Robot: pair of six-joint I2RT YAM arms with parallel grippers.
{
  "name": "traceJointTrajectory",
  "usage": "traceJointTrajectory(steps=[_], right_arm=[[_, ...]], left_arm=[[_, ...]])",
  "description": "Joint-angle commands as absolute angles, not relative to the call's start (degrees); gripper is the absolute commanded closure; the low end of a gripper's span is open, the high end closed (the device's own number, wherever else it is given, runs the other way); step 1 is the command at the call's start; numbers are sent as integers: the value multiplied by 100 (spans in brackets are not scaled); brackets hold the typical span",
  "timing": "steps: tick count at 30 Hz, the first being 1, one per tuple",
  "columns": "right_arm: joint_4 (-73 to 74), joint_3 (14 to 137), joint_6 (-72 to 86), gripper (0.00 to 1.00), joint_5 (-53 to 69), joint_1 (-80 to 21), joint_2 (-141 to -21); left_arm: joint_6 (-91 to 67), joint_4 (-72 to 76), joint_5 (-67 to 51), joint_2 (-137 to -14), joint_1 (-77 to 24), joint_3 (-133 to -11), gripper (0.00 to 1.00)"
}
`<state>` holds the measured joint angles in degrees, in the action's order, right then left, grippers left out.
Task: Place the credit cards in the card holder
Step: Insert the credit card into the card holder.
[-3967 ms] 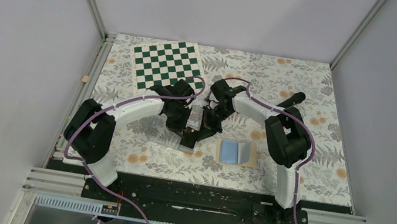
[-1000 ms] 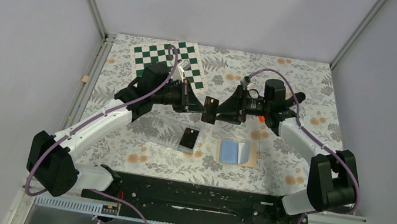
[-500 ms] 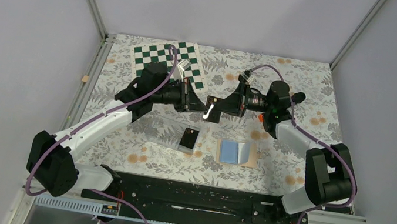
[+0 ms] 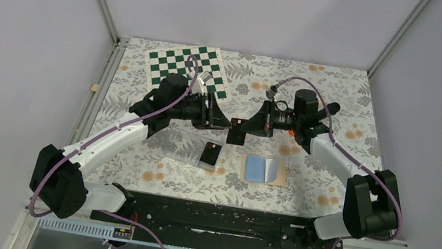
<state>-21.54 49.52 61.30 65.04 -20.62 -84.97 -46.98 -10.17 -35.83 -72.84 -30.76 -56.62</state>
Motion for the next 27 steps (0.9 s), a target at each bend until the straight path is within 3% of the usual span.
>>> traceJointTrajectory(steps=[1, 10, 27], right_arm=[[1416, 5593, 3388, 100, 5449, -2072, -8073], [2395, 4905, 2582, 100, 4141, -1723, -7761], [2319, 4563, 1999, 100, 3205, -875, -8270]], left_arm=[[-4509, -1245, -3205, -7320, -3076, -5572, 53], [-4570, -1731, -2897, -8125, -3394, -5770, 48], [-3973, -2392, -2946, -10160, -4340, -6884, 66]])
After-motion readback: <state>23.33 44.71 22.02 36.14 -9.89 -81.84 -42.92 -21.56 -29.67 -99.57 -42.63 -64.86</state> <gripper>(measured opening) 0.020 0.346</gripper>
